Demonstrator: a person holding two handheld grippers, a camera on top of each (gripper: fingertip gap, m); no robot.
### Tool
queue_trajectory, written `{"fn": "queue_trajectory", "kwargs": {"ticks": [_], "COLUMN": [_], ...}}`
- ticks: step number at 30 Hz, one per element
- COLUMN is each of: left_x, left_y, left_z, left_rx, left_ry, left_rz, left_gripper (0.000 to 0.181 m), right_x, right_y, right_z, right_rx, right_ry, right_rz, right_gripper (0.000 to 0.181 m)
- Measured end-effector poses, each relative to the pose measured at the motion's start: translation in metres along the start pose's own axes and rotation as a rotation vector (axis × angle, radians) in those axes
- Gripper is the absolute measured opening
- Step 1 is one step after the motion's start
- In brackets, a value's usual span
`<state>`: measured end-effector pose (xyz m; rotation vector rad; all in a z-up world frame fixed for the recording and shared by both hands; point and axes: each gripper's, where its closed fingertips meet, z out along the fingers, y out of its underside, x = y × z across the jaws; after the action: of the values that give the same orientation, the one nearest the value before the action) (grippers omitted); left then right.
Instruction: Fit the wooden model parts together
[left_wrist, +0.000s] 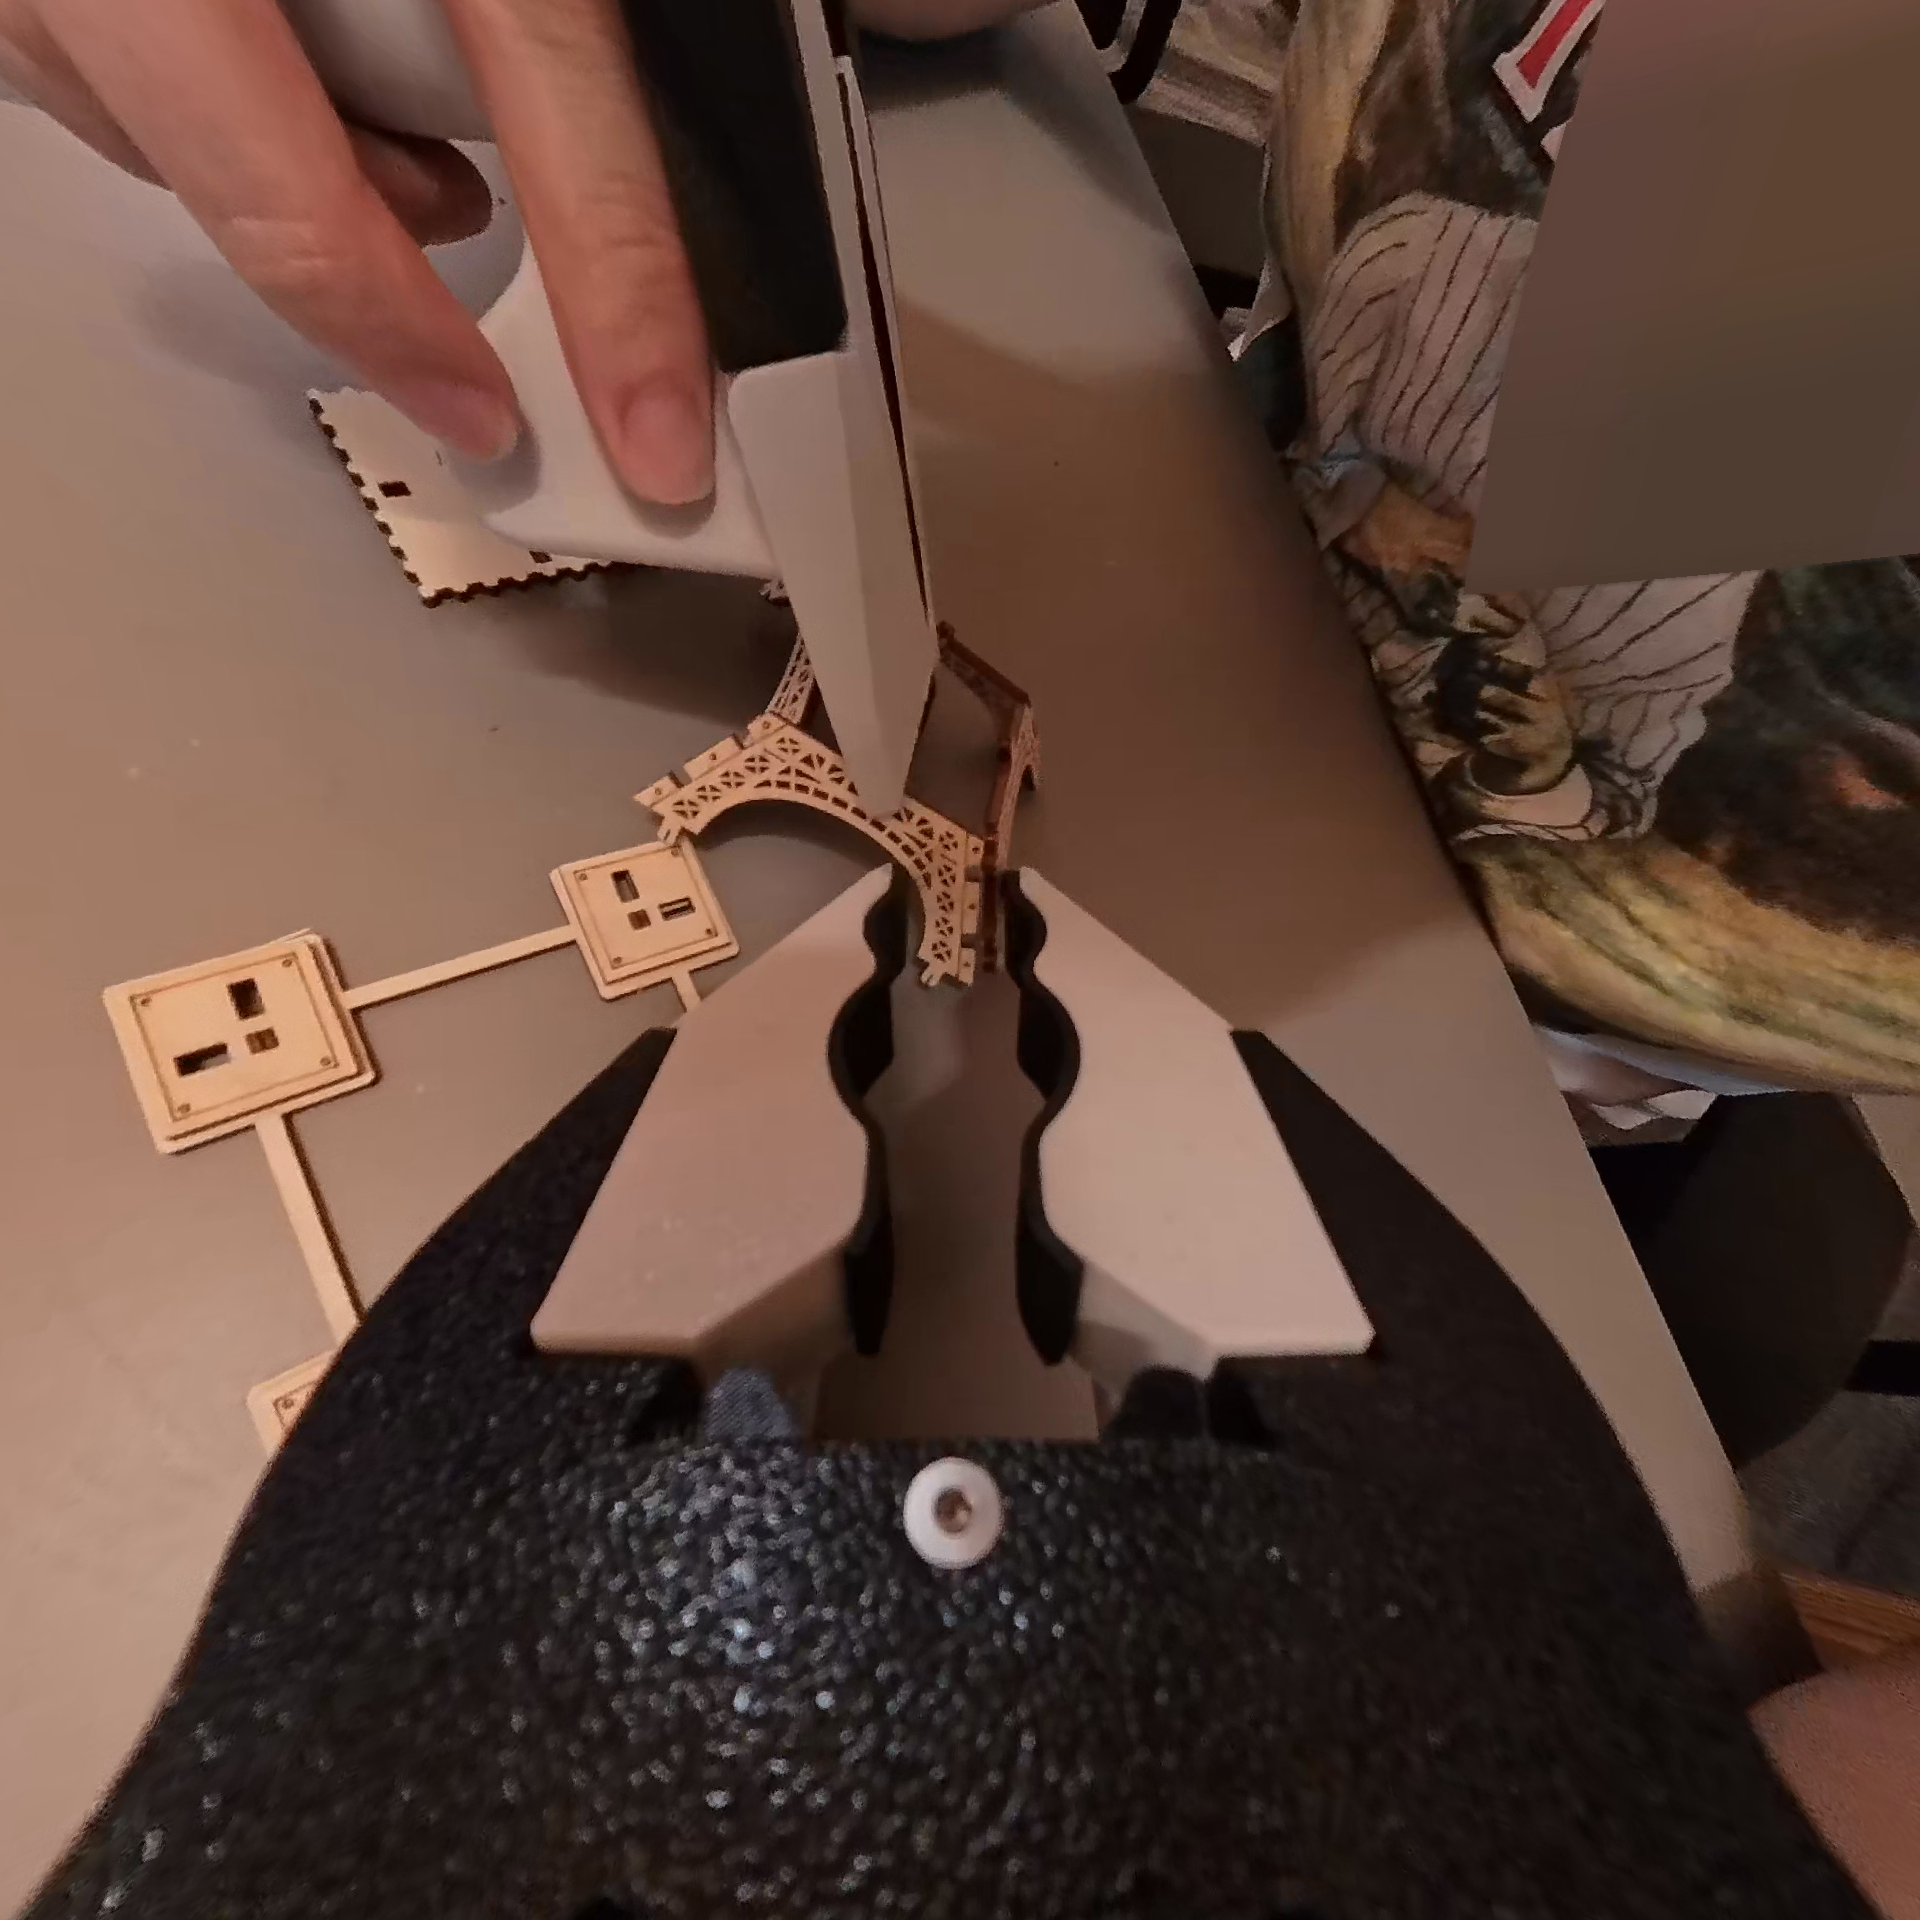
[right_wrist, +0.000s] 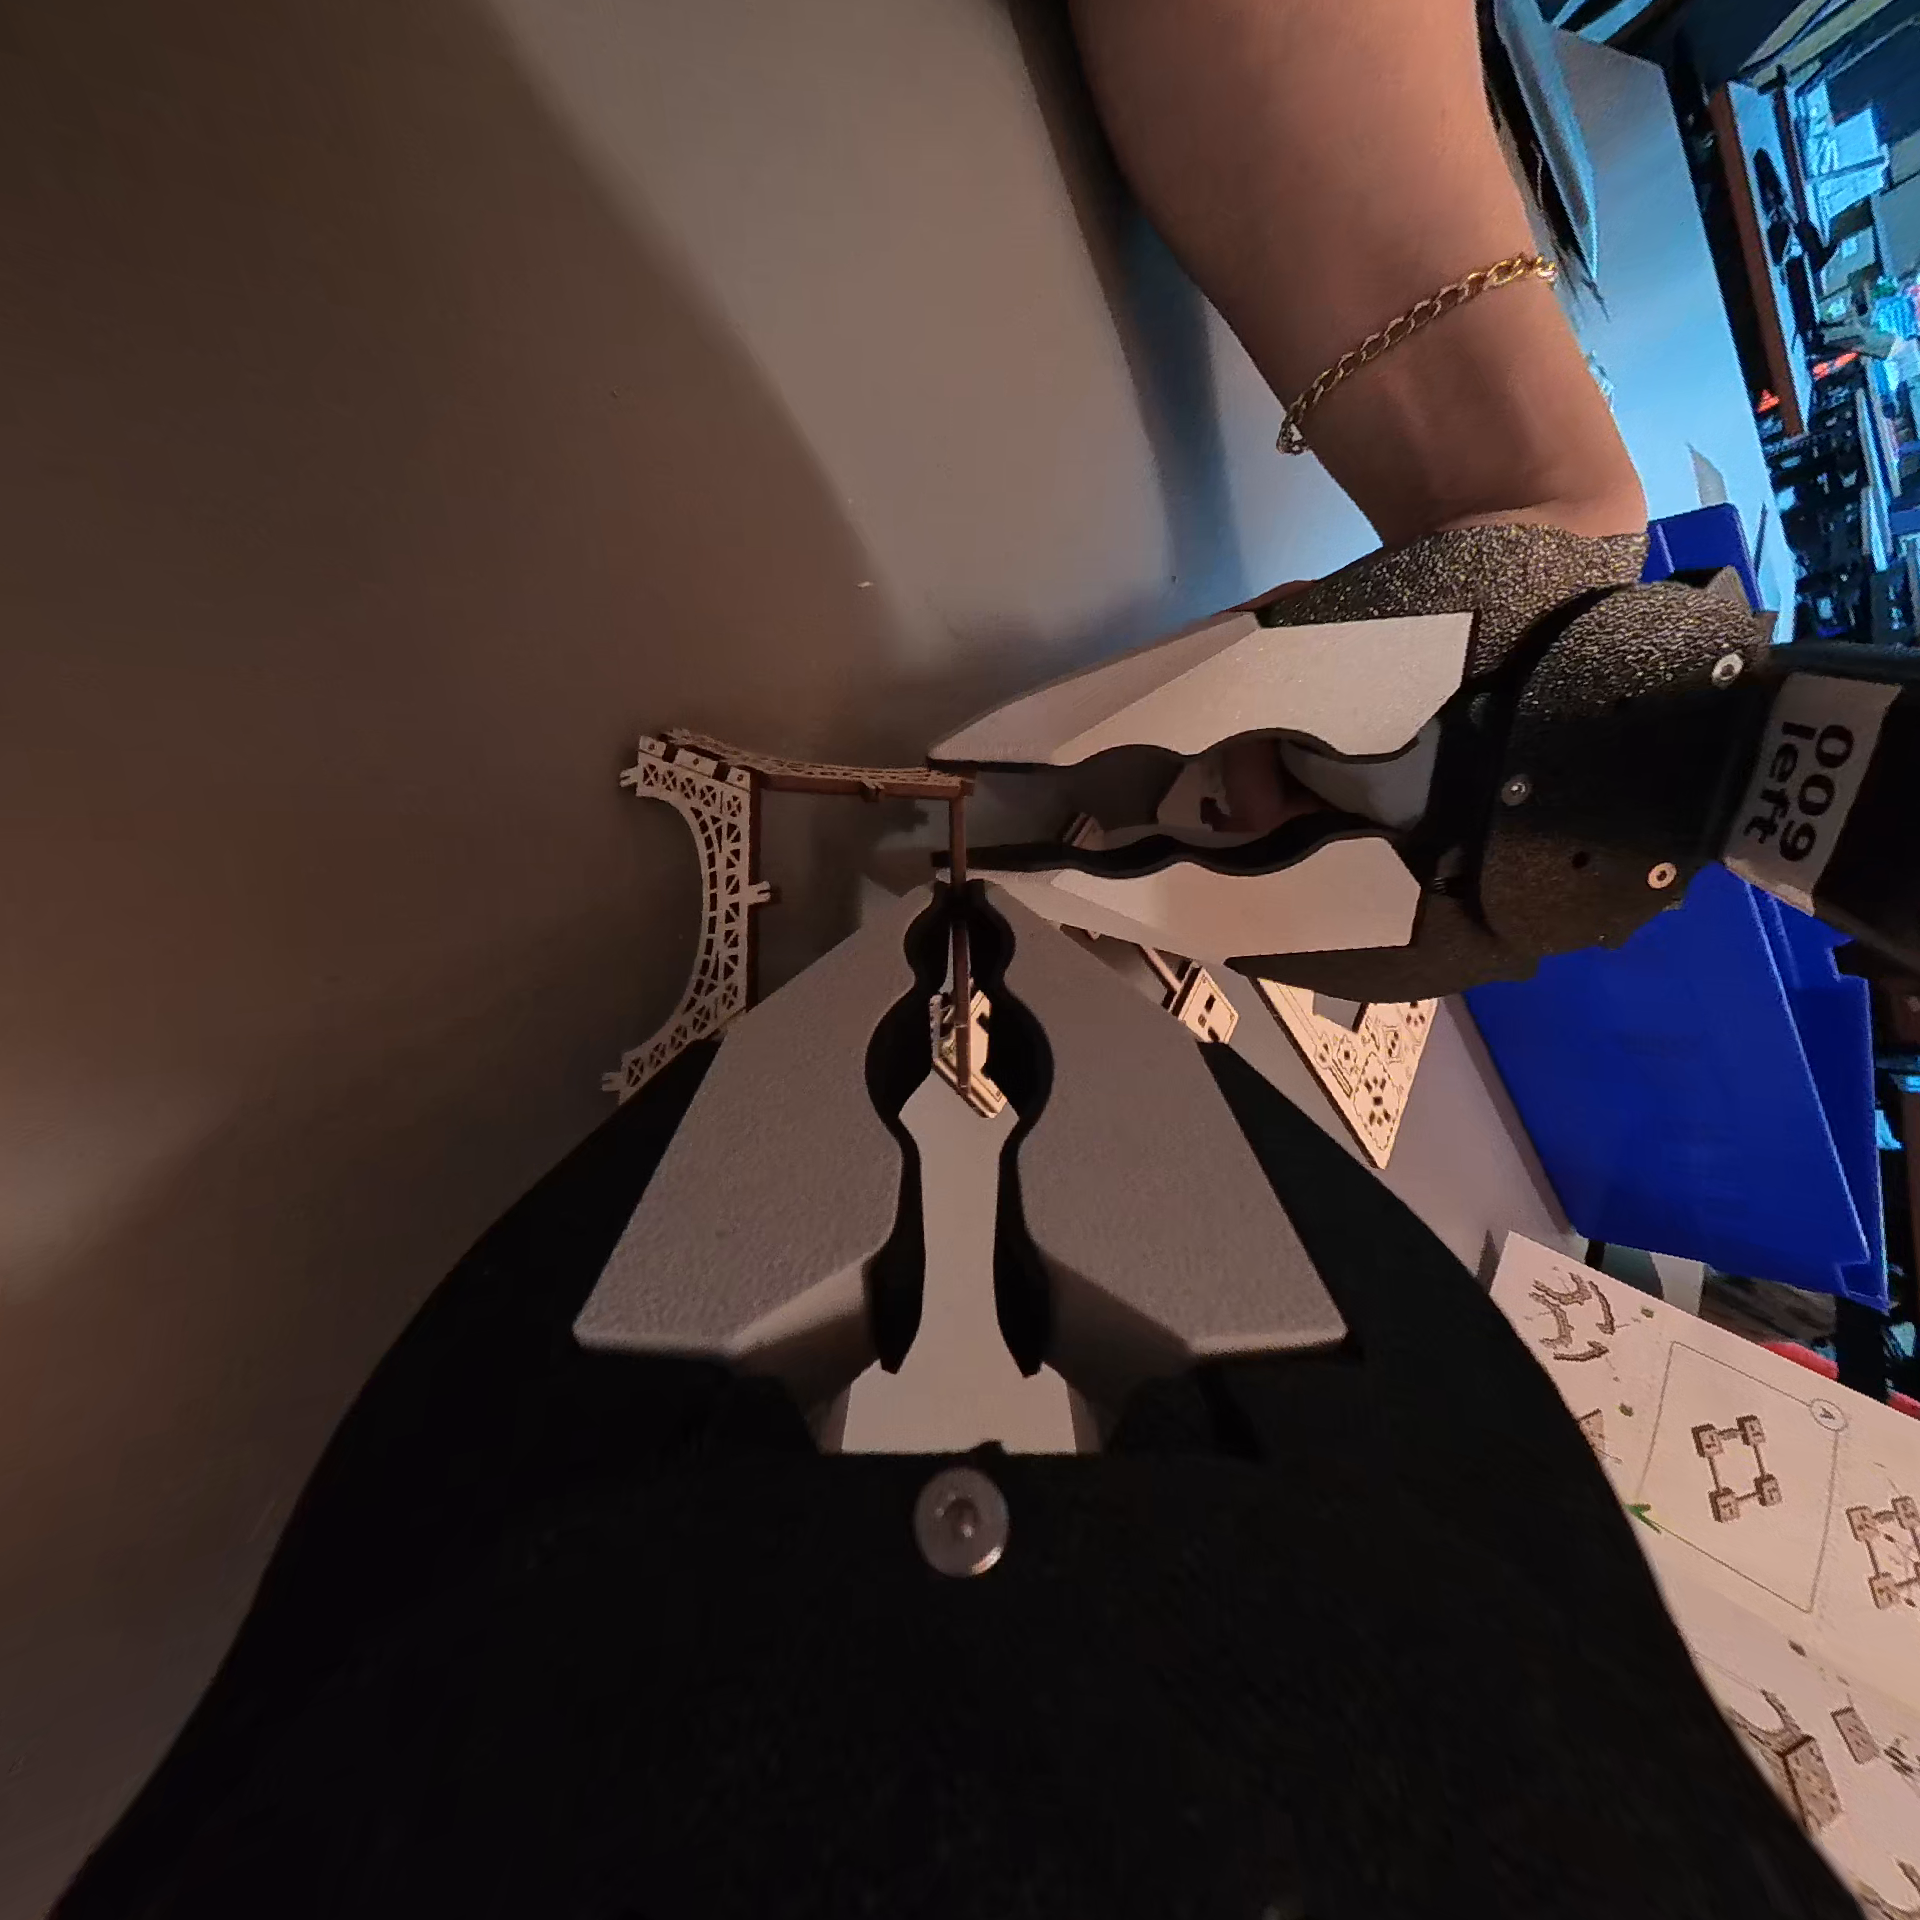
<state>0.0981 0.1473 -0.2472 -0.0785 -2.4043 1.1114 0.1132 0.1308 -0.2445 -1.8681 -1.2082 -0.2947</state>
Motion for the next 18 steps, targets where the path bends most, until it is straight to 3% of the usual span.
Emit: {"fn": "queue_trajectory", "kwargs": {"ticks": [18], "left_x": [0.0024], "left_y": [0.0003], "left_z": [0.0001], "left_rx": [0.004], "left_ry": [0.009], "left_rz": [0.006], "left_gripper": [0.021], "right_x": [0.0011], "right_y": [0.0005], "right_z": [-0.0004], "right_rx": [-0.009], "right_ry": [0.001], "right_rz": [-0.005], "right_gripper": [0.0]}}
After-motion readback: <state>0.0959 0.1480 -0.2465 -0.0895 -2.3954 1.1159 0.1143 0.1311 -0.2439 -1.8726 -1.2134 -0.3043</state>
